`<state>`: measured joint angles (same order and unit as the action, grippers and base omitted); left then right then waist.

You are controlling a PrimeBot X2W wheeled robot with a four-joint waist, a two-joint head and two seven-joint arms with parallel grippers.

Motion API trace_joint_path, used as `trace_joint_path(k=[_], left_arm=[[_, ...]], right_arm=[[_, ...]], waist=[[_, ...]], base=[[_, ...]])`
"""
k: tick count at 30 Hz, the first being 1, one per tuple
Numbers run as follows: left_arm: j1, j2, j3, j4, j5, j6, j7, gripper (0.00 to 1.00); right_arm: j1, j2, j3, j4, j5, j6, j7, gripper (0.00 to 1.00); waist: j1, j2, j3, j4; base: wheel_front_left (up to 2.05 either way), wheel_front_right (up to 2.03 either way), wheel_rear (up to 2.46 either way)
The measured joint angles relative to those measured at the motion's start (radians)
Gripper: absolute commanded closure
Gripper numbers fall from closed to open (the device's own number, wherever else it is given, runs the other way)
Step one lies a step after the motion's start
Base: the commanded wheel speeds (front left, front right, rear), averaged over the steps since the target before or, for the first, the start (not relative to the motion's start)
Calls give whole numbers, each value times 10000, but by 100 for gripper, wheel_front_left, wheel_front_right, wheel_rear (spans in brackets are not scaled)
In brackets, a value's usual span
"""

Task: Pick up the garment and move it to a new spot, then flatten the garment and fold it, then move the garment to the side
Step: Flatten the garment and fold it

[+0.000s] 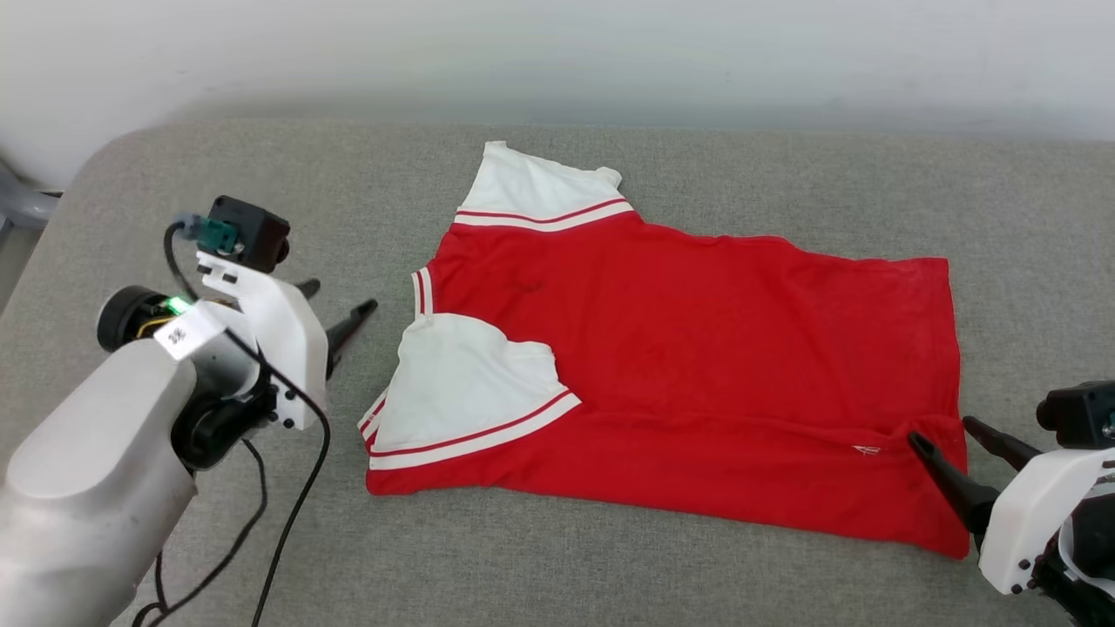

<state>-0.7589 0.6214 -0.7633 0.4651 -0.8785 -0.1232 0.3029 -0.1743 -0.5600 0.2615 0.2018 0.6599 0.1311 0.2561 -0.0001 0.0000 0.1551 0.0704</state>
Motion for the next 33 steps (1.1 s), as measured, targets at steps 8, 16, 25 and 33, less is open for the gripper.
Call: trace_joint_path(k=[8,16,25,33], left_arm=[[-218,468,-606,-763,-1450,-50,3175,0],[-184,734,-1340,-899,-1760,-59,4922,0],[256,541,-1509,-132,-1925,25,4893,0],[319,393,-1574,420,-2075,-35,4596,100]], right_arm=[[-4,33,153,-46,117,0,291,0],[-43,96,230,-102,184,0,531,0],[-378,307,418,-92,165,-2,614,0],[-713,238,474,-113,-35,-2,583,0]], waist=[[0,0,-1,-156],[0,0,228,-380],[0,0,683,-688],[-1,0,867,-845]], base=[[0,0,0],[0,0,0],[0,0,0],[0,0,0]])
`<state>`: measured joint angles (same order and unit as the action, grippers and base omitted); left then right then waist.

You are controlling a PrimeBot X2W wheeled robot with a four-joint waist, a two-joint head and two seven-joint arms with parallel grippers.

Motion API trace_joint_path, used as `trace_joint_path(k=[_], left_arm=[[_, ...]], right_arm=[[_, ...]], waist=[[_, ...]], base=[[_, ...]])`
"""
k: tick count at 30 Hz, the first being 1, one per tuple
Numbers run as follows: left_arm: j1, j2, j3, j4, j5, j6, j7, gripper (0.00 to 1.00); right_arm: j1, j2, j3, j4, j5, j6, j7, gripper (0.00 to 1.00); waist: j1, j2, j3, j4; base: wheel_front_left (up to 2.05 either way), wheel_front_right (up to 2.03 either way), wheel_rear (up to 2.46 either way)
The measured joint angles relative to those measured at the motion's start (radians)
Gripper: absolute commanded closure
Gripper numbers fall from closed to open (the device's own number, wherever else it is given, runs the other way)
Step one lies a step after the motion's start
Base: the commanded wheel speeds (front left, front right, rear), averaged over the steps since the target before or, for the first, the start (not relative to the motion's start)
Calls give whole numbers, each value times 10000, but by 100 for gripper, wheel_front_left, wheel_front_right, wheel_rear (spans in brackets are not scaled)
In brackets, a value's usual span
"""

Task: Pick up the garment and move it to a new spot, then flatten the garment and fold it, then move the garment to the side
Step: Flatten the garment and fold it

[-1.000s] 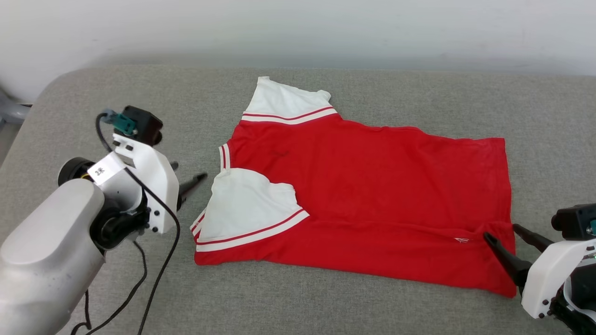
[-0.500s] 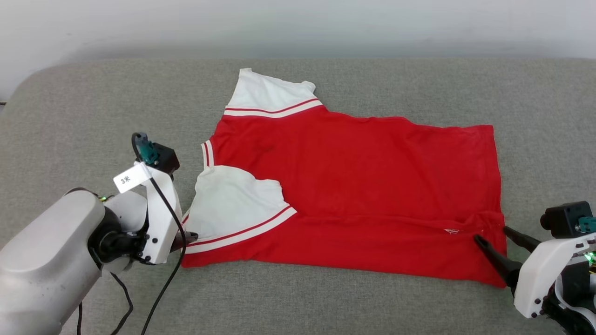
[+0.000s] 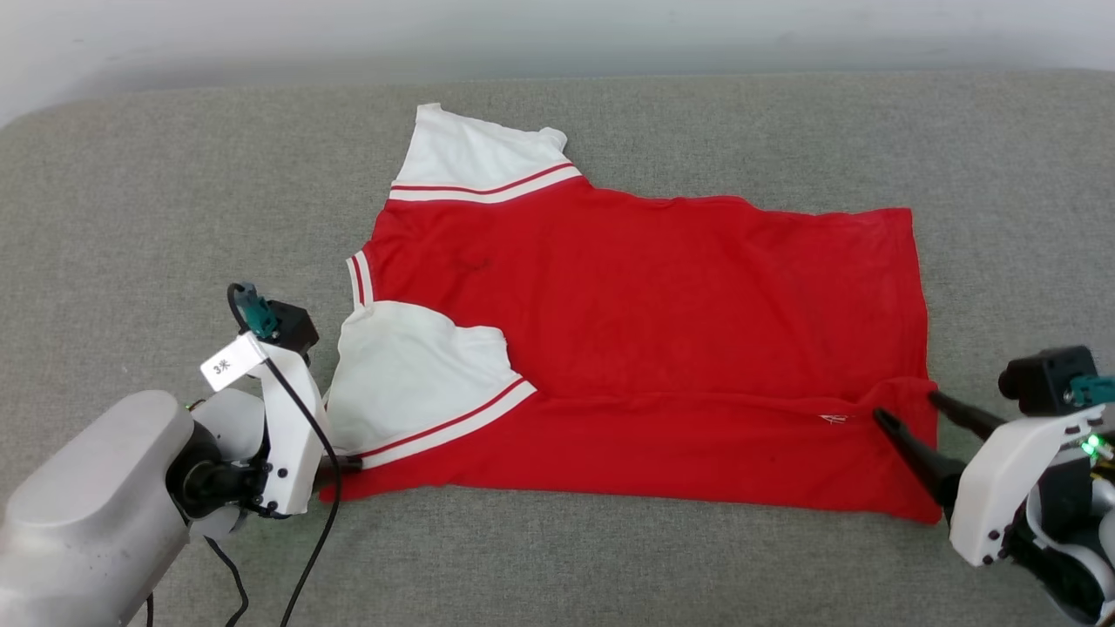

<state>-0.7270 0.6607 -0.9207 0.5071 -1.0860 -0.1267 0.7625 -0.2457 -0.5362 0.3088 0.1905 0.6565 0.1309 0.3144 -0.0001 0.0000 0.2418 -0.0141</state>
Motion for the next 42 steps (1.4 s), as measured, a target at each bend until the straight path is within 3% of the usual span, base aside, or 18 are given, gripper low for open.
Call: trace_joint_path(k=[6,10,16,20,23,28,34,40,41,42], left_arm=[[61,36,-12,-259,-247,-23,-600,100],[98,234,-71,-805,-257,-25,-995,100],[105,525,-111,-1532,-150,-25,-1448,100],[115,556,-73,-1841,-92,-23,-1670,100],[119,577,-81,-2006,-15,36,-1674,100],[85,550,-102,-2169,105,79,-1733,100],[-19,476,-157,-2174,270,117,-1774,100],[-39,355,-213,-2017,297,111,-1900,100],[-25,336,-219,-1979,274,109,-1944,100],[17,318,-207,-1935,240,109,-2002,100]], right_arm=[[-412,-525,-2,-476,-430,2,351,0],[-691,-974,-247,-963,-627,2,1210,0],[-765,-1904,75,-1636,75,4,3839,0],[-616,-2197,240,-1781,771,2,5348,0],[-537,-2075,142,-1536,853,2,5950,0],[-533,-1275,-19,-878,809,2,6378,0],[-570,-479,-81,201,382,0,6197,0],[-561,-249,128,924,311,-13,5762,0],[-560,-244,165,982,334,-17,5653,12],[-545,-240,180,1030,401,-17,5499,84]], waist=[[1,0,-250,-20],[1,0,-471,-25],[1,0,-651,47],[1,0,-629,96],[1,0,-544,147],[2,0,-331,275],[2,0,-55,437],[2,-1,31,548],[1,-1,-4,546],[1,-1,-52,542]], base=[[0,0,0],[0,0,0],[0,0,0],[0,0,0],[0,0,0],[0,0,0],[0,0,0],[0,0,0],[0,0,0],[0,0,0]])
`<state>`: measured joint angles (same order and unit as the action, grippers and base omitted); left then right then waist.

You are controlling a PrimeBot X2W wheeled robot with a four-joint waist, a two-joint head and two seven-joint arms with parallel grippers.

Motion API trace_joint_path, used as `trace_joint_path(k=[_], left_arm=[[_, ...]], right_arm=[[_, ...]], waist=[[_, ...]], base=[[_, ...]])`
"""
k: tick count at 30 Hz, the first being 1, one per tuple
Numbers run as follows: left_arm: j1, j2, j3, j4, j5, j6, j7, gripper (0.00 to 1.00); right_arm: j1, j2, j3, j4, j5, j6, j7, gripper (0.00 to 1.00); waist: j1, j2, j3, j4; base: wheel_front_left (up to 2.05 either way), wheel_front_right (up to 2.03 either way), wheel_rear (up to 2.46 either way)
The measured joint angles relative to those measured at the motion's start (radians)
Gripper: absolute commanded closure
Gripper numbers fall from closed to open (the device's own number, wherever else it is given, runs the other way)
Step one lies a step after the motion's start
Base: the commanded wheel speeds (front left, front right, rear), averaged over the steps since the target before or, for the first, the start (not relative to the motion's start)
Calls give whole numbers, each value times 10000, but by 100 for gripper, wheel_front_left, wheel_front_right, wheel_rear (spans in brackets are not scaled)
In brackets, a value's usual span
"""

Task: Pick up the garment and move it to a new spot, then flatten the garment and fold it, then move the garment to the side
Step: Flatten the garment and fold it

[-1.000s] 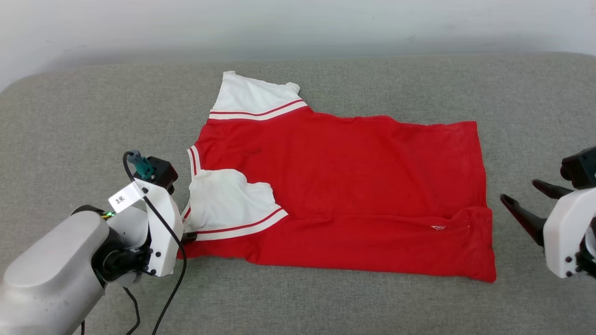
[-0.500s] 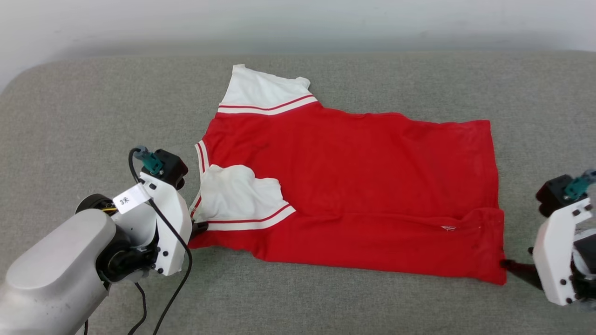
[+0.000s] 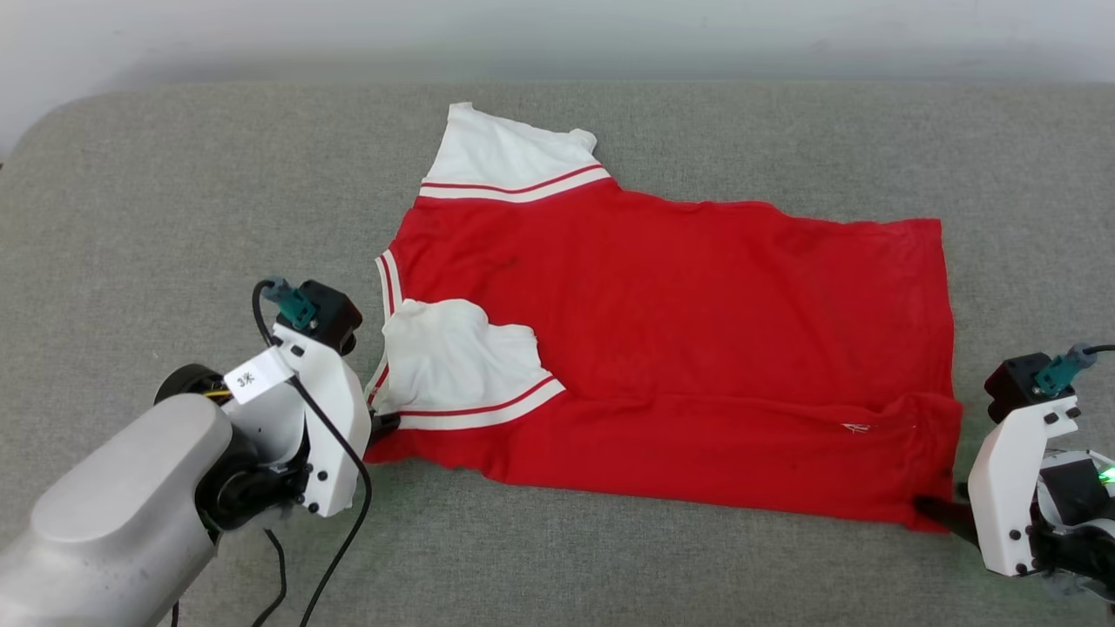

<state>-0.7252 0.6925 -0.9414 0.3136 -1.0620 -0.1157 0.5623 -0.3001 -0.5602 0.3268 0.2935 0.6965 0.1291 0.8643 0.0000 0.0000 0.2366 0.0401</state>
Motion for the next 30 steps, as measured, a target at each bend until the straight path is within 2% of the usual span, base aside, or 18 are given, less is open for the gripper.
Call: trace_joint_path(k=[1,7,17,24,30], left_arm=[[62,-13,2,40,-59,-2,-48,100],[539,-6,-2,207,-244,-33,-385,100],[1482,642,15,-642,-598,119,-535,100],[2085,953,-109,-1409,-627,401,-554,100],[2439,917,-228,-1473,-752,564,-564,100]], right_arm=[[12,-2,36,38,38,0,-127,100],[135,-176,270,-142,305,19,-851,100],[985,-1179,104,-1220,888,19,-1007,100],[1386,-1538,-226,-1567,1035,19,-788,100],[1469,-1444,-190,-1432,922,19,-585,100]], waist=[[0,0,-58,-6],[0,0,-580,-72],[0,1,-1482,-111],[0,0,-1516,-99],[0,1,-1240,-97]], base=[[0,0,0],[0,0,0],[0,0,0],[0,0,0],[0,0,0]])
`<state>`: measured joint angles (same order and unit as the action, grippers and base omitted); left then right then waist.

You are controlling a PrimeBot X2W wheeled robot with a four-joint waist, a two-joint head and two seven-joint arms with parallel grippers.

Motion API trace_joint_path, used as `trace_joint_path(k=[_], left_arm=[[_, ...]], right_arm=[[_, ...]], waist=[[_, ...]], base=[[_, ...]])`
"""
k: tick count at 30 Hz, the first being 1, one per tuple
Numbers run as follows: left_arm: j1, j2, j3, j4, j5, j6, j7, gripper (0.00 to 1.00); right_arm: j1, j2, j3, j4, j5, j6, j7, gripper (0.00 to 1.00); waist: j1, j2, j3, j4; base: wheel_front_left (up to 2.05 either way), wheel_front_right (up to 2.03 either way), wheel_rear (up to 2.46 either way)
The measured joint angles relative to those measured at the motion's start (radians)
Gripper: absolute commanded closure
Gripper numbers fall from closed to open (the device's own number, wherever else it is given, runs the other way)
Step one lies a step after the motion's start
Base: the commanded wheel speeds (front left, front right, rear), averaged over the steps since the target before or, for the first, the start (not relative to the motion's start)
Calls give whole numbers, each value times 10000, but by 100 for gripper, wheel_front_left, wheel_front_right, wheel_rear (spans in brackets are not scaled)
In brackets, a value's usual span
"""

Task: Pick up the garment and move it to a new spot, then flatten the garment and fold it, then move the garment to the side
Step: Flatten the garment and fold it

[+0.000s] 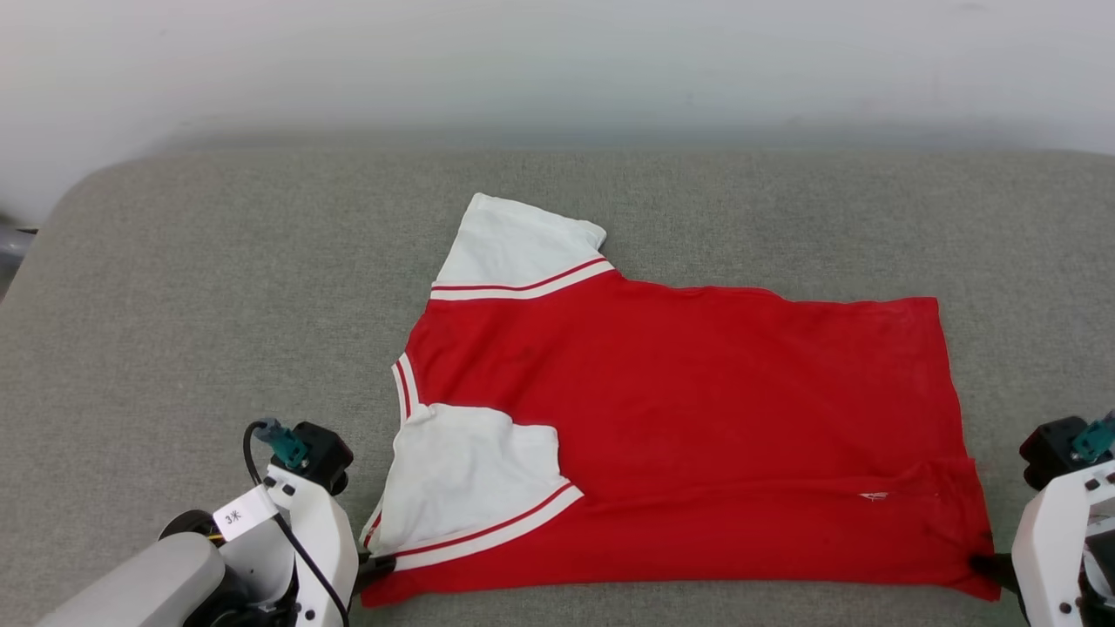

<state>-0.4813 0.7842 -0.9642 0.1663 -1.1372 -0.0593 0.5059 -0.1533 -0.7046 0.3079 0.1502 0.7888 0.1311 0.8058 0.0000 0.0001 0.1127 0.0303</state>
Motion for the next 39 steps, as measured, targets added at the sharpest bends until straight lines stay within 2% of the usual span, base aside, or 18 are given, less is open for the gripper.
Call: trace_joint_path(k=[7,8,9,10,15,18,20,24,29,34,39], left_arm=[[79,-291,-115,717,4,-50,-144,100],[61,-341,-98,790,42,-73,-245,92],[44,-372,-65,849,82,-98,-355,10],[4,-384,-36,892,176,-100,-522,0],[-330,-226,203,894,522,-102,-1062,0],[-763,-73,694,646,803,-63,-1885,0],[-893,-59,802,623,930,-4,-2125,0],[-1482,-130,1154,669,1450,159,-2936,0],[-2597,-556,1407,1062,2031,242,-3503,0],[-4046,-976,1530,1720,2313,107,-3260,0],[-5890,-1124,1519,2525,2560,-203,-2336,0]], right_arm=[[13,537,163,750,-247,0,-148,100],[13,545,180,761,-259,0,-205,54],[13,562,176,759,-263,-2,-326,0],[12,583,151,740,-318,0,-497,0],[9,589,-123,311,-447,-2,-1342,0],[-15,596,-376,-408,-702,-2,-2541,0],[-30,658,-520,-539,-828,2,-2947,0],[-133,1277,-1296,-907,-1269,0,-4464,0],[-159,2291,-2458,-1528,-2468,-2,-6132,0],[-181,3373,-2953,-2190,-3465,0,-6790,0],[-325,3774,-2851,-2719,-3906,-2,-6801,0]], waist=[[0,0,284,-2],[0,0,287,17],[0,0,279,32],[0,0,259,41],[0,0,31,71],[0,0,-158,53],[0,0,-184,30],[-1,0,-215,-72],[0,0,80,-179],[0,0,656,-404],[1,0,1502,-736]], base=[[0,0,0],[0,0,0],[0,0,0],[0,0,0],[0,0,0],[0,0,0],[0,0,0],[0,0,0],[0,0,0],[0,0,0],[0,0,0]])
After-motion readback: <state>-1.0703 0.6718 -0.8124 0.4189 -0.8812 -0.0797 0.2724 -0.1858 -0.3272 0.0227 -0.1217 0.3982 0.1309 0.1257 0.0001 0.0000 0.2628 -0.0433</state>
